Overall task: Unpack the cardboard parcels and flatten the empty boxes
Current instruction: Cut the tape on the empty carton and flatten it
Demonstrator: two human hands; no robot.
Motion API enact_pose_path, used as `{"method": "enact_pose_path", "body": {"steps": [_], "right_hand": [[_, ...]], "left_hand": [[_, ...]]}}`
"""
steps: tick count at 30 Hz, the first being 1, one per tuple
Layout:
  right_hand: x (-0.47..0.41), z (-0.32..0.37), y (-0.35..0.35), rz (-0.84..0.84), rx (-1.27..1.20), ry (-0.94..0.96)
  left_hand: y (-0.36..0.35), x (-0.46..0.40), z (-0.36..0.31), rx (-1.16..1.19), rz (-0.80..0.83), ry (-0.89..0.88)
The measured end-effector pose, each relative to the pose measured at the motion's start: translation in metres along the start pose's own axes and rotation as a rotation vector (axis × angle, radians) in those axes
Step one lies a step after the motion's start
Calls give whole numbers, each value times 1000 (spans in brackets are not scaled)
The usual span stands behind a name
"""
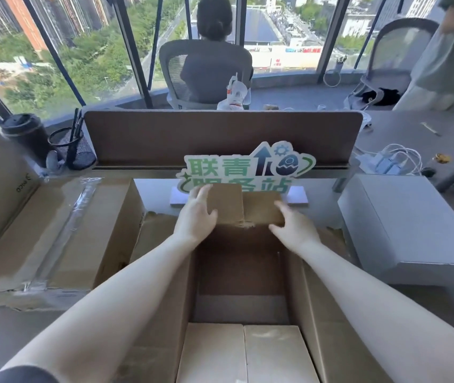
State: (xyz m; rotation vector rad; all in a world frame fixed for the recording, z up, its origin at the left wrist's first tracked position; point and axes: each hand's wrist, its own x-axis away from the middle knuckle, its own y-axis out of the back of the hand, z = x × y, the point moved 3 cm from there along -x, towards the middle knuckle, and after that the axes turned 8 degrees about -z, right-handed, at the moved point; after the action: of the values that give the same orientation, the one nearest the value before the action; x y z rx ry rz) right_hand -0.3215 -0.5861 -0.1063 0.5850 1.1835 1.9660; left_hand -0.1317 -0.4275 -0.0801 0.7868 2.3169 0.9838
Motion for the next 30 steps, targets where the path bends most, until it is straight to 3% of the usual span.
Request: {"method": "enact_pose_path", "body": {"steps": [3, 5, 8, 11, 12, 14, 18, 22, 25, 30], "right_hand": [[6, -14, -18, 79, 235, 52], [7, -18, -20, 81, 269, 50], [12, -9, -17, 106, 307, 89], [43, 12, -5, -79, 180, 345], [59, 18, -4, -104, 137, 416], [91, 24, -7, 34, 147, 454], [134, 26, -36, 504, 560, 372], [155, 25, -49, 650, 668, 230], [160, 31, -33, 567, 567, 176], [175, 39, 25, 325, 303, 128]], "left_hand": [[-17, 14, 7, -278, 165, -116], [-22, 19, 12, -387, 157, -172], [-23, 22, 13, -380, 92, -215], [-13, 36, -3, -258, 72, -371], [-8, 45, -8, -240, 127, -406], [-6, 66, -9, -261, 347, -416], [-21, 112, -2, -513, 816, -399], [-41, 150, 6, -650, 1078, -285], [-34, 155, -2, -586, 1074, -225], [20, 145, -28, -256, 808, -65]]}}
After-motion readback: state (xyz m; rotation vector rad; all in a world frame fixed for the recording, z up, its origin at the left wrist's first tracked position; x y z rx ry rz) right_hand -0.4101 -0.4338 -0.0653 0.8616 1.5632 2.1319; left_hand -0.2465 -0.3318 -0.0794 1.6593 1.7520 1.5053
